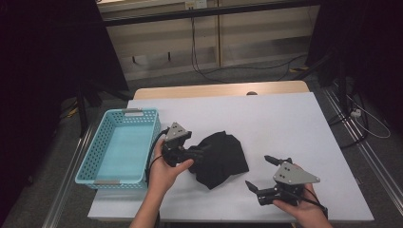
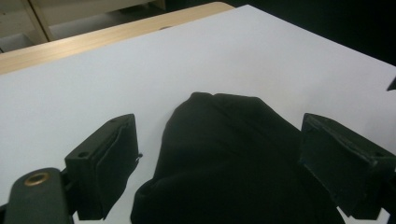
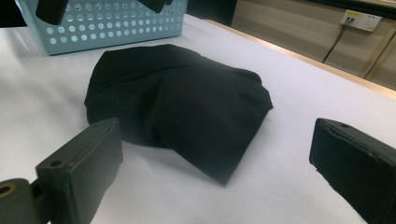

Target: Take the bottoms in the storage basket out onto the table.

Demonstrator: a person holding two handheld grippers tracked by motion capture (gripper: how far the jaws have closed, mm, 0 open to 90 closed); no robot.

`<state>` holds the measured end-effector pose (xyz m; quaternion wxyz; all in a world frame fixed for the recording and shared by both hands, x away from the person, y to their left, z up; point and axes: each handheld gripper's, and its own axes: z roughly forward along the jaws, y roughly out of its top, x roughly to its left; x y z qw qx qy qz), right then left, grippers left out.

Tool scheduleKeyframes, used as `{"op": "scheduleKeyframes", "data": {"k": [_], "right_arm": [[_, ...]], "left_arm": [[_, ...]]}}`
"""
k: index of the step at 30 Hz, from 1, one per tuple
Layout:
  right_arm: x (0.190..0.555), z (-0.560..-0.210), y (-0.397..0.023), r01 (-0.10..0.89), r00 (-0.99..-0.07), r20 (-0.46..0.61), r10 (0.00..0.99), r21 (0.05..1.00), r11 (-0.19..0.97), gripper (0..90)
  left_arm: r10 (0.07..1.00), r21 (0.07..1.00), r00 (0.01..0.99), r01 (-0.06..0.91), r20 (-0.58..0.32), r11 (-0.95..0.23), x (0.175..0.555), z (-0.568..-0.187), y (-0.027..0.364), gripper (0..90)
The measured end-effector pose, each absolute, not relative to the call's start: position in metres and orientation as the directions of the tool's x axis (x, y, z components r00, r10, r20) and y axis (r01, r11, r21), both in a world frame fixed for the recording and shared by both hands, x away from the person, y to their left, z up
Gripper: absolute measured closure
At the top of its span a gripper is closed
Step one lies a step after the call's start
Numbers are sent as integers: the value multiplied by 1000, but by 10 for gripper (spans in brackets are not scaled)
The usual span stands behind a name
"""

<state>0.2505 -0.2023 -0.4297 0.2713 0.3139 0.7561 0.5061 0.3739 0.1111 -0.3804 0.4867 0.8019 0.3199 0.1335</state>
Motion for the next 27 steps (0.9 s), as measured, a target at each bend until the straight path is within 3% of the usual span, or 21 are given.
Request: {"op": "scheduleKeyframes", "data": {"k": [7,13,21,27], "right_arm": [[279,-432,-193,217,-662,-82,745,930,296,97],[295,-440,-186,275,-698,-20,716,915,294,252],[305,-447,-171,299,-725,-4,689,899,320,165],[307,-449,-164,301,-736,1,677,896,327,178]], "left_arm": [[653,876,752,369,-87,-309,368,-373,117,112],[652,879,753,365,-85,-307,369,-373,116,112],[655,877,750,371,-88,-307,369,-377,118,113],[655,874,752,366,-77,-318,368,-379,118,113]]}}
